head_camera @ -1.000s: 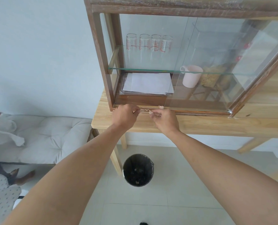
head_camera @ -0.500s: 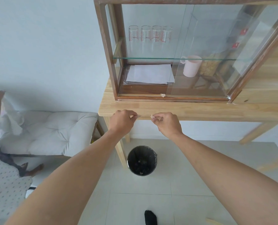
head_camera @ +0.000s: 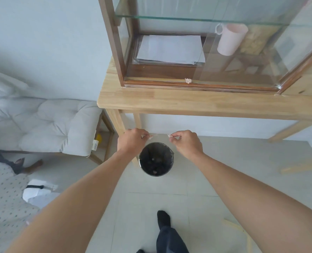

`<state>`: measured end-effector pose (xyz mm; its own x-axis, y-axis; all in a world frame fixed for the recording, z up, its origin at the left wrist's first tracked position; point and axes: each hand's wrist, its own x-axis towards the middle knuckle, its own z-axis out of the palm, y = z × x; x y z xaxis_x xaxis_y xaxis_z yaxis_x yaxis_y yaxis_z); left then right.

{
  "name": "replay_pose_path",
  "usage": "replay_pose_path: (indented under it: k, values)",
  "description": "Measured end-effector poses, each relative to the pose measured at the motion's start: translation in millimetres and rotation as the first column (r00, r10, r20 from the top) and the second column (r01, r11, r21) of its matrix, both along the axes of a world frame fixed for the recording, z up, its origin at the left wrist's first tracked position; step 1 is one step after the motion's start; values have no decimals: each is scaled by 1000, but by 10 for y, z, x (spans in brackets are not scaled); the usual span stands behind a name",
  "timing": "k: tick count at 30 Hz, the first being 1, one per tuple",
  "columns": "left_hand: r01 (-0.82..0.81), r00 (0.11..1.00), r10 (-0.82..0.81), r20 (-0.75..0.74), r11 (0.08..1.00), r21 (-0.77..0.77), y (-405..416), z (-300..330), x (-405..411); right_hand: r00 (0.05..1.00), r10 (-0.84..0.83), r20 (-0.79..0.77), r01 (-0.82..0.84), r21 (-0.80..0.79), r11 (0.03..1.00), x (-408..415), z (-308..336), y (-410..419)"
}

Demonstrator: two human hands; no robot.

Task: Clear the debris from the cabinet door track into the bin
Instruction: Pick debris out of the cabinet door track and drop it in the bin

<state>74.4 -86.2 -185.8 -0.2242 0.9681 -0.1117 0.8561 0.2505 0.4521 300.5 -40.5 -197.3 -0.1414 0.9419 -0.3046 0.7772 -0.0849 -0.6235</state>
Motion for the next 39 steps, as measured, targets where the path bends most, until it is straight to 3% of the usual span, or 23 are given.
replay_pose_path:
  k: [10, 21, 29, 39]
  values:
    - [-19, 1000, 23, 20, 986, -168, 292, -714, 100, 997, 21, 70, -10, -143, 990, -33, -581, 286]
    - [-11, 999, 4, -34, 977, -211, 533, -986, 71, 996, 34, 83, -20, -165, 986, -69, -794, 514]
    - [5, 999, -14, -44, 980, -198, 432, -801, 35, 997, -18, 78, 28, -121, 992, 14, -659, 457]
    - [69, 995, -78, -63, 989, -131, 81, -109, 84, 997, -83, -2, 83, 1, 997, 98, 7, 145]
